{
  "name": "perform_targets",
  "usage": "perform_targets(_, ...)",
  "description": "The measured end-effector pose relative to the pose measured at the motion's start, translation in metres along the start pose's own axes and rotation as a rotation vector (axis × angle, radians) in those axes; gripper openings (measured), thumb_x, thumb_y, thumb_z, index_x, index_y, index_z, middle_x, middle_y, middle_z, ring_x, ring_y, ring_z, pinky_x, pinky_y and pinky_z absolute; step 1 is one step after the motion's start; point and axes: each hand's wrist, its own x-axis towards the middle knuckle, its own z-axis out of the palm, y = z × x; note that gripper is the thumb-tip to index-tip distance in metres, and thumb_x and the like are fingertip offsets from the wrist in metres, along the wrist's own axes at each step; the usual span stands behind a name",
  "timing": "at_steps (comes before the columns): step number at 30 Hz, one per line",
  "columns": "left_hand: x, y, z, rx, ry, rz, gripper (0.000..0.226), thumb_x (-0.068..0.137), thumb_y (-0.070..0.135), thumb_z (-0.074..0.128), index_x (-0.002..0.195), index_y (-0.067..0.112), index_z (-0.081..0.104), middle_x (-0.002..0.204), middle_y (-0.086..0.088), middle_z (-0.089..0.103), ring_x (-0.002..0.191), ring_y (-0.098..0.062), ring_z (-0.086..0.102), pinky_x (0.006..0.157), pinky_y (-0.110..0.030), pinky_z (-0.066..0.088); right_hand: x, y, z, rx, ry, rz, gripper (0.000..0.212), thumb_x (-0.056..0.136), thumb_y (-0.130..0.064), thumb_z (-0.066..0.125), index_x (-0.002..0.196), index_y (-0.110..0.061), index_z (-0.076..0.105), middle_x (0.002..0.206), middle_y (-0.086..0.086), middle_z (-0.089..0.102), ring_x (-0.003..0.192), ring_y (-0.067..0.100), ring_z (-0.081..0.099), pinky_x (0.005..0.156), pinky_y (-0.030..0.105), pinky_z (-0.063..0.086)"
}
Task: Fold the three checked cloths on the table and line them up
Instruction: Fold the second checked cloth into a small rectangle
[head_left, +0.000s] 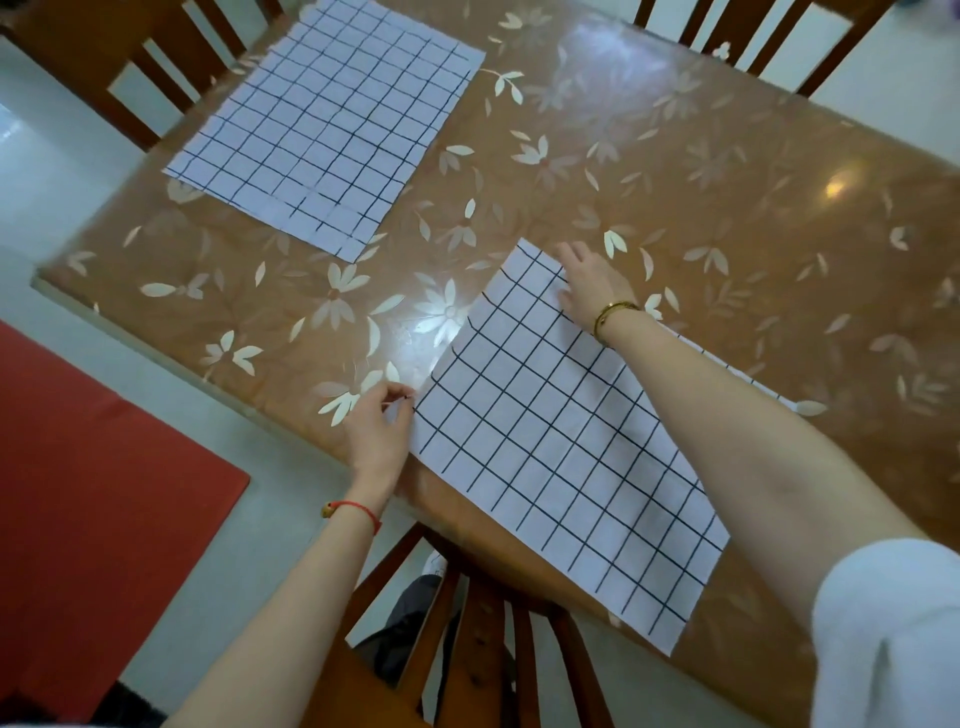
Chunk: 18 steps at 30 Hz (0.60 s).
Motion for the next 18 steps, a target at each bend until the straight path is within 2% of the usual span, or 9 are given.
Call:
perform_targets(3, -0.001, -0.001, -0.001, 0.060, -0.007, 0.111, 0.014, 0.088, 0.009, 0.064, 0.093, 0.019, 0.071, 0.093, 0.009, 0.070, 0.092, -0.006, 0.062, 0.078, -0.001, 0.036, -0.001, -0.004, 0.008, 0.025, -0.048, -0.029, 0.074, 0.084, 0.004, 0.052, 0.146, -0.026, 0.026, 0.155, -0.001, 0.021, 0.105, 0.032, 0.051, 0.066, 0.035, 0.041)
perform_targets(6, -0.008, -0.001, -0.006, 0.146, -0.004, 0.275, 0.014, 0.089, 0.006, 0.063, 0.096, 0.017, 0.069, 0.095, 0.008, 0.068, 0.092, -0.007, 0.061, 0.082, -0.006, 0.038, 0.000, -0.017, 0.008, -0.021, -0.066, -0.059, 0.092, 0.079, 0.014, 0.050, 0.151, -0.033, 0.016, 0.161, -0.008, 0.005, 0.097, 0.029, 0.048, 0.064, 0.034, 0.042)
perform_targets(8, -0.013, -0.001, -0.009, 0.221, 0.012, 0.383, 0.014, 0.090, 0.006, 0.063, 0.097, 0.017, 0.068, 0.096, 0.008, 0.065, 0.089, -0.005, 0.059, 0.079, -0.010, 0.039, 0.003, -0.026, 0.004, -0.048, -0.072, -0.096, 0.097, 0.073, 0.021, 0.044, 0.150, -0.032, 0.020, 0.162, -0.008, 0.002, 0.088, 0.026, 0.044, 0.060, 0.032, 0.039)
perform_targets(10, -0.017, -0.002, -0.011, 0.281, 0.035, 0.455, 0.012, 0.090, 0.008, 0.063, 0.098, 0.017, 0.067, 0.097, 0.008, 0.062, 0.085, -0.004, 0.057, 0.074, -0.011, 0.039, 0.006, -0.033, -0.001, -0.088, -0.072, -0.158, 0.090, 0.071, 0.024, 0.044, 0.143, -0.028, 0.034, 0.162, -0.005, 0.004, 0.085, 0.025, 0.045, 0.056, 0.031, 0.037)
perform_targets(12, -0.017, -0.003, -0.013, 0.282, 0.048, 0.473, 0.011, 0.091, 0.008, 0.063, 0.098, 0.016, 0.067, 0.097, 0.007, 0.062, 0.084, -0.004, 0.057, 0.073, -0.013, 0.040, 0.011, -0.038, 0.000, -0.107, -0.070, -0.176, 0.063, 0.075, 0.021, 0.047, 0.125, -0.019, 0.052, 0.159, -0.001, 0.016, 0.094, 0.027, 0.050, 0.058, 0.033, 0.039)
perform_targets(13, -0.016, -0.004, -0.013, 0.266, 0.053, 0.462, 0.012, 0.091, 0.008, 0.063, 0.098, 0.016, 0.067, 0.097, 0.007, 0.062, 0.084, -0.005, 0.057, 0.073, -0.014, 0.042, 0.013, -0.040, 0.001, -0.114, -0.057, -0.161, 0.048, 0.079, 0.017, 0.048, 0.113, -0.015, 0.057, 0.154, 0.003, 0.029, 0.101, 0.028, 0.051, 0.060, 0.035, 0.042)
perform_targets(15, -0.014, -0.005, -0.013, 0.215, 0.067, 0.402, 0.012, 0.091, 0.006, 0.062, 0.097, 0.016, 0.068, 0.096, 0.007, 0.064, 0.086, -0.006, 0.058, 0.077, -0.018, 0.046, 0.017, -0.043, 0.001, -0.128, -0.017, -0.108, 0.033, 0.083, 0.012, 0.047, 0.103, -0.011, 0.061, 0.127, 0.011, 0.052, 0.107, 0.032, 0.053, 0.067, 0.037, 0.044)
perform_targets(18, -0.010, -0.004, -0.015, 0.082, 0.110, 0.282, 0.013, 0.091, 0.007, 0.063, 0.095, 0.017, 0.069, 0.092, 0.012, 0.066, 0.087, 0.001, 0.059, 0.082, -0.016, 0.046, 0.017, -0.040, -0.002, -0.114, 0.033, -0.022, 0.029, 0.085, 0.009, 0.044, 0.103, -0.007, 0.060, 0.105, 0.014, 0.062, 0.100, 0.033, 0.056, 0.067, 0.035, 0.040)
